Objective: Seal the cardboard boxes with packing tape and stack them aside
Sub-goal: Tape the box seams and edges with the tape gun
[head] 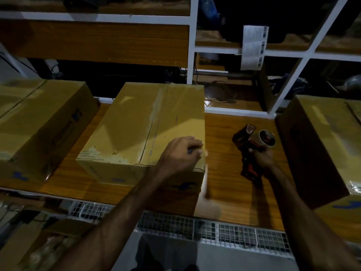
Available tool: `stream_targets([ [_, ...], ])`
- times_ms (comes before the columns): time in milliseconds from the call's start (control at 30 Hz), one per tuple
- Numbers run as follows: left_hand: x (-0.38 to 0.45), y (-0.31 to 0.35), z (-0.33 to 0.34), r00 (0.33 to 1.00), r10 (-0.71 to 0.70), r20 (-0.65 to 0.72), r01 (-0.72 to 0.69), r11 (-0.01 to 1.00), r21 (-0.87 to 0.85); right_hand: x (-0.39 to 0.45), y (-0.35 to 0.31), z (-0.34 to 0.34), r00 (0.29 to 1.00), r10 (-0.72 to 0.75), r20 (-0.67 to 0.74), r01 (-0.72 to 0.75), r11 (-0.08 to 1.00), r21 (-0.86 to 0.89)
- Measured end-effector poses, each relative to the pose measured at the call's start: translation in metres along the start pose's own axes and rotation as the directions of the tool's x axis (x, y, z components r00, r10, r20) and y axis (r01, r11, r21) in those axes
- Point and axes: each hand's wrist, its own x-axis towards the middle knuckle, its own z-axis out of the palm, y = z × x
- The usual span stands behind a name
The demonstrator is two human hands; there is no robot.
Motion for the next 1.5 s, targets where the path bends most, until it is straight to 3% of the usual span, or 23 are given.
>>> stream_targets([
  [167,0.018,0.023,0.012,0.986,-0.145,-0.086,0.115,0.952,-0.284,-0.019,-0.042,0.015,0.985,-0.130,-0.115,0.138,0.988,0.066],
  [267,0.028,0.044,0.018,0.958,-0.276,-0.077,0.191,0.815,-0.547,-0.032,-0.067,0.026,0.935,-0.329,-0.133,0.333,0.943,0.010],
  [333,0.033,0.057,0.014,0.917,-0.371,0.145,0.326,0.492,-0.807,-0.044,-0.085,0.032,0.884,-0.443,-0.150,0.440,0.896,-0.051],
  [400,0.035,0.061,0.007,0.864,-0.297,0.406,0.453,0.111,-0.884,-0.055,-0.102,0.041,0.825,-0.548,-0.141,0.538,0.837,-0.100],
  [433,0.036,0.059,0.002,0.847,-0.220,0.483,0.491,-0.024,-0.871,-0.061,-0.110,0.047,0.802,-0.582,-0.132,0.574,0.813,-0.099],
  [500,0.035,0.053,-0.006,0.842,-0.104,0.529,0.504,-0.200,-0.840,-0.071,-0.124,0.060,0.775,-0.619,-0.128,0.611,0.786,-0.095],
  [567,0.033,0.045,-0.014,0.859,-0.055,0.509,0.476,-0.280,-0.834,-0.079,-0.134,0.073,0.770,-0.625,-0.127,0.617,0.781,-0.100],
  [800,0.028,0.011,-0.041,0.917,0.037,0.396,0.387,-0.311,-0.868,-0.095,-0.154,0.108,0.748,-0.660,-0.070,0.656,0.751,-0.075],
  [933,0.021,-0.002,-0.058,0.939,-0.019,0.344,0.323,-0.303,-0.897,-0.101,-0.162,0.129,0.741,-0.668,-0.068,0.665,0.744,-0.059],
  [1133,0.015,-0.018,-0.080,0.975,-0.034,0.220,0.205,-0.245,-0.947,-0.109,-0.164,0.159,0.748,-0.661,-0.062,0.660,0.750,-0.037],
  [1267,0.011,-0.030,-0.088,0.976,-0.047,0.214,0.200,-0.214,-0.956,-0.116,-0.168,0.173,0.753,-0.657,-0.051,0.657,0.754,-0.006],
  [1500,0.009,-0.047,-0.100,0.975,-0.045,0.217,0.214,-0.063,-0.975,-0.124,-0.173,0.183,0.750,-0.662,0.005,0.661,0.749,0.039],
])
